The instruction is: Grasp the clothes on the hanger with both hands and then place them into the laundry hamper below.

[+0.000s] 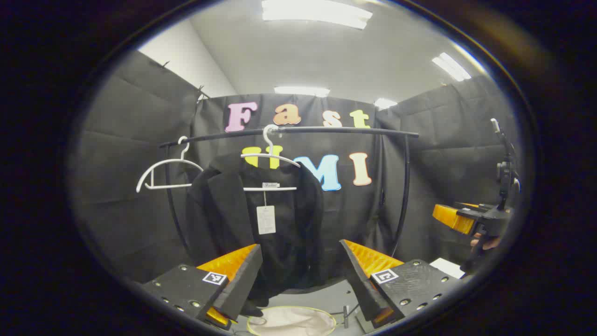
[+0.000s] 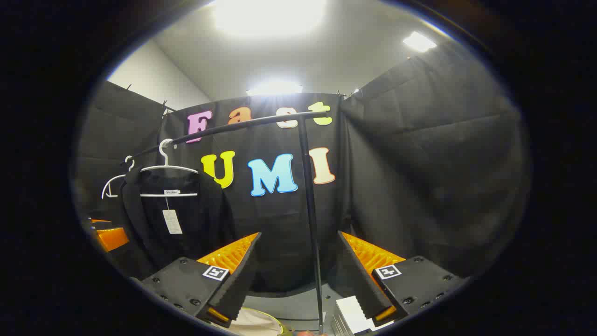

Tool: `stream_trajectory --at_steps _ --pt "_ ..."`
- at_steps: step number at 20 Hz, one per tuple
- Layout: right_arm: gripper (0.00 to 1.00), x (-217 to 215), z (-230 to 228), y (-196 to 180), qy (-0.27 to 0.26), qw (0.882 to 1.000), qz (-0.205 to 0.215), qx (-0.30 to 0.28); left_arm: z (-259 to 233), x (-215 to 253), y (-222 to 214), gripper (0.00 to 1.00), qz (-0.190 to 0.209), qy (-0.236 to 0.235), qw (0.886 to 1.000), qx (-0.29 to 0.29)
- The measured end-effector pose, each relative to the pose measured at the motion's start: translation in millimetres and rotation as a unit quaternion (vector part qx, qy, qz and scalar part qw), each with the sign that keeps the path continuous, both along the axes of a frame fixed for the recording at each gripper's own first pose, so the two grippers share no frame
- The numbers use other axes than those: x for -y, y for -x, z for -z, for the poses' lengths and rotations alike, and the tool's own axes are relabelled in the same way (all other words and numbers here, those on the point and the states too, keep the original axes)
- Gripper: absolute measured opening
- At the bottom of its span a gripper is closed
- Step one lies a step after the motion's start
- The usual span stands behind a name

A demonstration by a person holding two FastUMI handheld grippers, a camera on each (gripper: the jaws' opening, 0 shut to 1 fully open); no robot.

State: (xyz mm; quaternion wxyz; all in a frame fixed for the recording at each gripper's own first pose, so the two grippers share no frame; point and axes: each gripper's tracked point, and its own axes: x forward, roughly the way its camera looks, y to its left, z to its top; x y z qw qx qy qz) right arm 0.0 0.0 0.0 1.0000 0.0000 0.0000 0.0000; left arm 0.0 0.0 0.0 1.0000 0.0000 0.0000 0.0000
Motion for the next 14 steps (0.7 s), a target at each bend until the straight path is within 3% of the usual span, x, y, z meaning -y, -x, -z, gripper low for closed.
stream_trajectory --at_steps 2,5,14 --pt "0.98 3 1 -1 0.003 1.000 0.004 0.000 5 -5 -2 0.97 -0.005 0.032 0.999 -0.007" --pt "0.98 4 0 2 0.003 1.000 0.008 -0.001 2 -11 -2 0.97 -0.010 0.054 0.999 -0.002" --pt "0.98 0 7 8 0.008 1.000 0.006 -0.013 -2 -24 -6 0.95 -0.019 0.033 0.999 0.001"
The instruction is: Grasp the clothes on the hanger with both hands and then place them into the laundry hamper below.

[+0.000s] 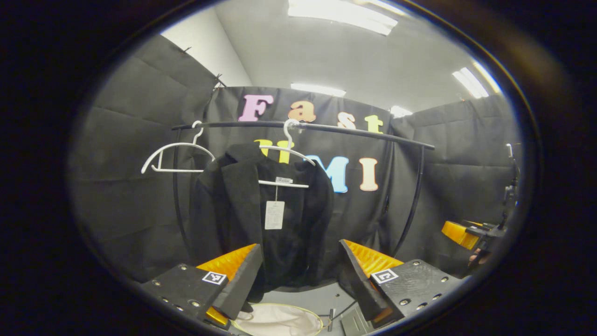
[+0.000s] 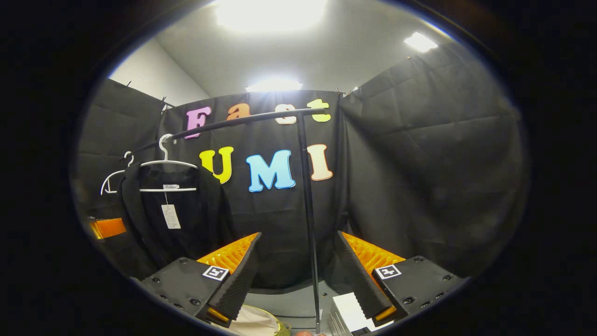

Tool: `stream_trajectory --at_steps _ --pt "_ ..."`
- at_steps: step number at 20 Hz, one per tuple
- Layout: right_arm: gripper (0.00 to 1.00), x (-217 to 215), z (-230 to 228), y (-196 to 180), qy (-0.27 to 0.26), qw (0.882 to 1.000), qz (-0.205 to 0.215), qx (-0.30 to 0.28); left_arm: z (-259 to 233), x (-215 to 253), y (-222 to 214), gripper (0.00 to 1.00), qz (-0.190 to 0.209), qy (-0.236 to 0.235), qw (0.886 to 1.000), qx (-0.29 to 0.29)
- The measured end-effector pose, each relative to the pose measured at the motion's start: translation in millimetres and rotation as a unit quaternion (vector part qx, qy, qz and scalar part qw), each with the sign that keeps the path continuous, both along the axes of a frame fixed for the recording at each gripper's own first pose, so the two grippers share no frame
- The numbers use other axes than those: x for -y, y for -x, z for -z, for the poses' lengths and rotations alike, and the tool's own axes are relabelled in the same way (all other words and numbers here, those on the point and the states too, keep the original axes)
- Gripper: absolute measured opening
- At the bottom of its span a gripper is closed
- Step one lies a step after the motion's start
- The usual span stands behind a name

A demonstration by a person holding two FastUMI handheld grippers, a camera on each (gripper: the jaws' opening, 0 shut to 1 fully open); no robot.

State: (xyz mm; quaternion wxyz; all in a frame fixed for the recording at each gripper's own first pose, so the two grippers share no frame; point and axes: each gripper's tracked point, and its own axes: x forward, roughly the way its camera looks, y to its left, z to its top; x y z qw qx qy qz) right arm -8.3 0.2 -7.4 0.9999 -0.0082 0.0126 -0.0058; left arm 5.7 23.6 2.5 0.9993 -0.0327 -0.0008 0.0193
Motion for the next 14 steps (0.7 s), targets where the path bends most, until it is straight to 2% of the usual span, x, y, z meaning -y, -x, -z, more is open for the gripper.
stream_trajectory --at_steps 5,14 --pt "0.98 -17 -2 0 -0.003 1.000 -0.018 -0.006 -1 -9 2 0.97 -0.011 0.001 1.000 0.001" --pt "0.98 -64 -19 -10 -0.007 0.997 -0.076 -0.014 -22 -43 18 0.96 -0.059 -0.002 0.998 0.018"
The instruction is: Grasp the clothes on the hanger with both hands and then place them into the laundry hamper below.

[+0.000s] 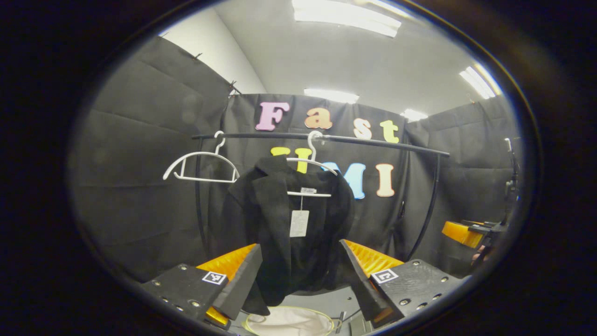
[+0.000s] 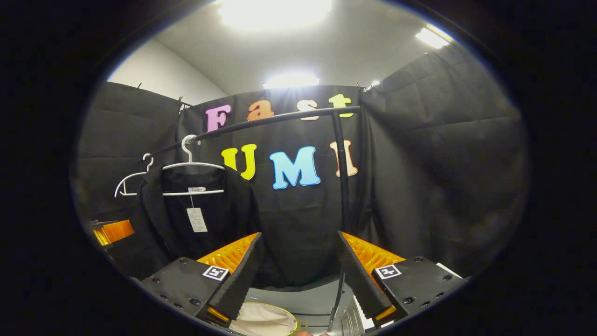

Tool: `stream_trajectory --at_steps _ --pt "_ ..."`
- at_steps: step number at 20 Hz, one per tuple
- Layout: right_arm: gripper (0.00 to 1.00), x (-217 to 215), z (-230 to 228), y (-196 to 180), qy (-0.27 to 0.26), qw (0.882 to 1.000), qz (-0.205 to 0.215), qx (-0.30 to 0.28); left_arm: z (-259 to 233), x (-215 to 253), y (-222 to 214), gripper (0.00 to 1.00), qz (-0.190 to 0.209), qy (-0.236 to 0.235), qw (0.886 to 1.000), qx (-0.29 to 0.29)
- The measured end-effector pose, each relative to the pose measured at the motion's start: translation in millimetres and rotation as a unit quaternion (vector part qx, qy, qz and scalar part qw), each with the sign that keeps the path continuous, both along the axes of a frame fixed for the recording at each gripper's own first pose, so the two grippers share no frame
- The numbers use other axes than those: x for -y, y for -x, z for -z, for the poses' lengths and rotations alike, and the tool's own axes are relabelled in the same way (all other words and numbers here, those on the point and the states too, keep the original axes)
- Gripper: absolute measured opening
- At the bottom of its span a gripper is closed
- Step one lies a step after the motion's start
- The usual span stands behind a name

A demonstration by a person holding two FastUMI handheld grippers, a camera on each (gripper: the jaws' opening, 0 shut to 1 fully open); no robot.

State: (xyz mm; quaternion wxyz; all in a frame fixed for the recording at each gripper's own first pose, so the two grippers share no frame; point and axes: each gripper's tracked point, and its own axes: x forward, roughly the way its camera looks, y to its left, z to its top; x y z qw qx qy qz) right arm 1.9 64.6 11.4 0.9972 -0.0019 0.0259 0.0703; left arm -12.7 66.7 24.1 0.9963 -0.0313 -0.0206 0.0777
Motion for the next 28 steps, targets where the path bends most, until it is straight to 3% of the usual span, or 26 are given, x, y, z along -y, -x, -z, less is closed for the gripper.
stream_trajectory --at_steps 5,12,13,14,24,25,26,28 --pt "0.98 -33 -4 -22 0.003 0.999 -0.043 0.003 -16 -14 -10 0.96 -0.033 0.000 0.999 0.005" --pt "0.98 -97 -9 -81 -0.009 0.993 -0.120 -0.003 -53 -37 -34 0.96 -0.096 -0.012 0.995 0.017" --pt "0.93 -104 -12 -91 -0.009 0.992 -0.128 0.000 -56 -39 -38 0.96 -0.102 -0.012 0.995 0.017" --pt "0.98 -112 -15 -101 -0.006 0.991 -0.136 0.004 -56 -44 -45 0.96 -0.110 -0.012 0.994 0.016" --pt "0.98 -177 -5 -176 -0.023 0.981 -0.191 -0.004 -51 -72 -99 0.96 -0.172 -0.005 0.985 -0.001" --pt "0.93 -183 -2 -183 -0.024 0.980 -0.197 -0.007 -49 -74 -104 0.96 -0.178 -0.003 0.984 -0.001" --pt "0.98 -188 2 -190 -0.023 0.979 -0.203 -0.008 -47 -74 -110 0.96 -0.182 0.000 0.983 0.000" --pt "0.98 -198 9 -204 -0.020 0.977 -0.213 -0.007 -44 -77 -120 0.96 -0.190 0.007 0.982 0.002"
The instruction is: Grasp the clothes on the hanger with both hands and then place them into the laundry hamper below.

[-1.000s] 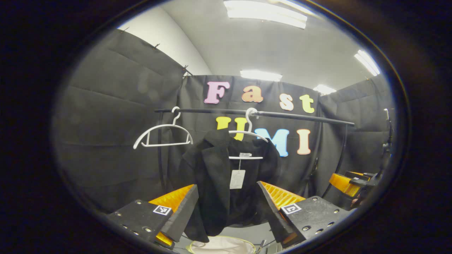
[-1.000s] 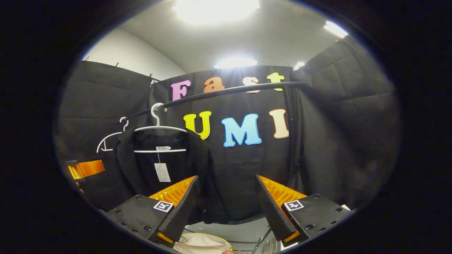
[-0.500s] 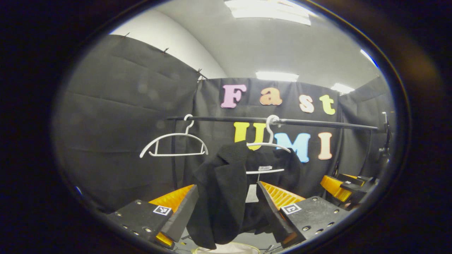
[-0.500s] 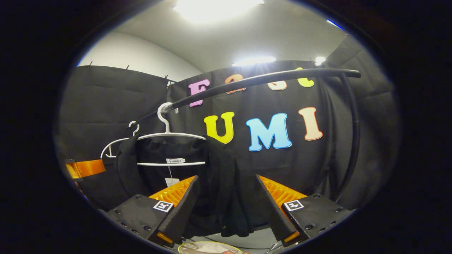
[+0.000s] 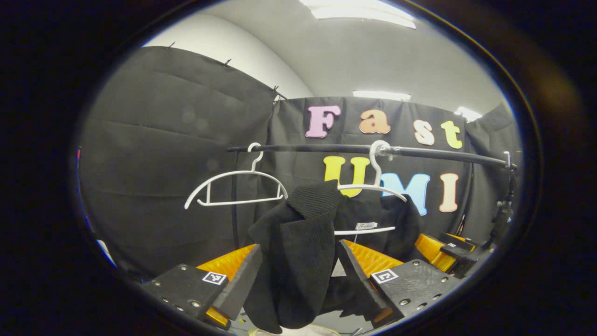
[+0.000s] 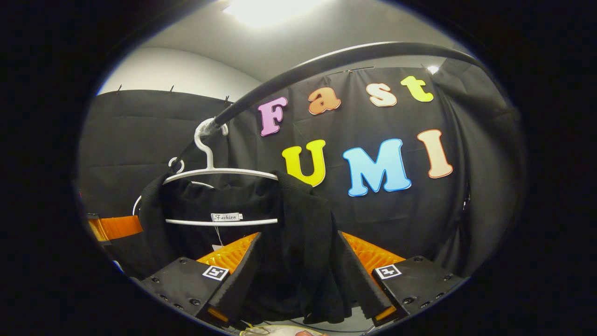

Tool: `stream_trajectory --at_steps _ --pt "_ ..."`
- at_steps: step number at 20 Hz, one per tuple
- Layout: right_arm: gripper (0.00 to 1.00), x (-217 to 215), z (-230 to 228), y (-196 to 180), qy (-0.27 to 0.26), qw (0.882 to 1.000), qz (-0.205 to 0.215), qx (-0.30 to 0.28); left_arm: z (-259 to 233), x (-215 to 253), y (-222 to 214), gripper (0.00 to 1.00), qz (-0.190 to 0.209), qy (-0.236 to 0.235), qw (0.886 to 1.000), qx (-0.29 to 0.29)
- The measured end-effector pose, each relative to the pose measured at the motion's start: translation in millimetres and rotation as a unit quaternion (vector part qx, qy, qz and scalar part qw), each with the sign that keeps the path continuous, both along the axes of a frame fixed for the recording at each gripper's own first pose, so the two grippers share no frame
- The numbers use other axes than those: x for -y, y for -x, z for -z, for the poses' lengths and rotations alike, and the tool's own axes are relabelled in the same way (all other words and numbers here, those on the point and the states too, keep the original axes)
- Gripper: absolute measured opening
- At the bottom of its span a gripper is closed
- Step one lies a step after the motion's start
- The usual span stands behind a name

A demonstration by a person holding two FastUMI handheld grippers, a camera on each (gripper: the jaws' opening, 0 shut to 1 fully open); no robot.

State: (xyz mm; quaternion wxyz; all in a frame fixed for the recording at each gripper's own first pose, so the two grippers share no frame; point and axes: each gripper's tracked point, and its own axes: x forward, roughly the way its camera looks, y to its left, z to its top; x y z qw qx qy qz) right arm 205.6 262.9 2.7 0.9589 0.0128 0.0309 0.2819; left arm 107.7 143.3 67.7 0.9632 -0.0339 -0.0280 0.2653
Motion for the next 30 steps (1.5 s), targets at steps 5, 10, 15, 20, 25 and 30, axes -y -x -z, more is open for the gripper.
stream_trajectory --at_steps 5,10,15,20,25,30 --pt "0.98 -22 21 -31 0.008 1.000 -0.016 -0.009 11 -7 -27 0.97 -0.019 -0.003 1.000 -0.007" --pt "0.98 -38 33 -48 0.005 1.000 -0.023 -0.017 25 -15 -47 0.97 -0.043 -0.012 0.999 -0.027" --pt "0.98 -50 38 -56 0.006 0.999 -0.033 -0.016 28 -23 -50 0.97 -0.058 -0.031 0.997 -0.043" --pt "0.79 -57 43 -60 0.018 0.999 -0.046 -0.012 30 -22 -55 0.73 -0.049 -0.031 0.997 -0.048" --pt "0.27 -55 46 -72 0.030 0.999 -0.042 -0.007 29 -21 -57 0.36 -0.047 -0.043 0.997 -0.046" --pt "0.01 -59 45 -72 0.002 0.995 -0.089 -0.035 23 -15 -54 0.01 -0.028 -0.028 0.999 -0.016"
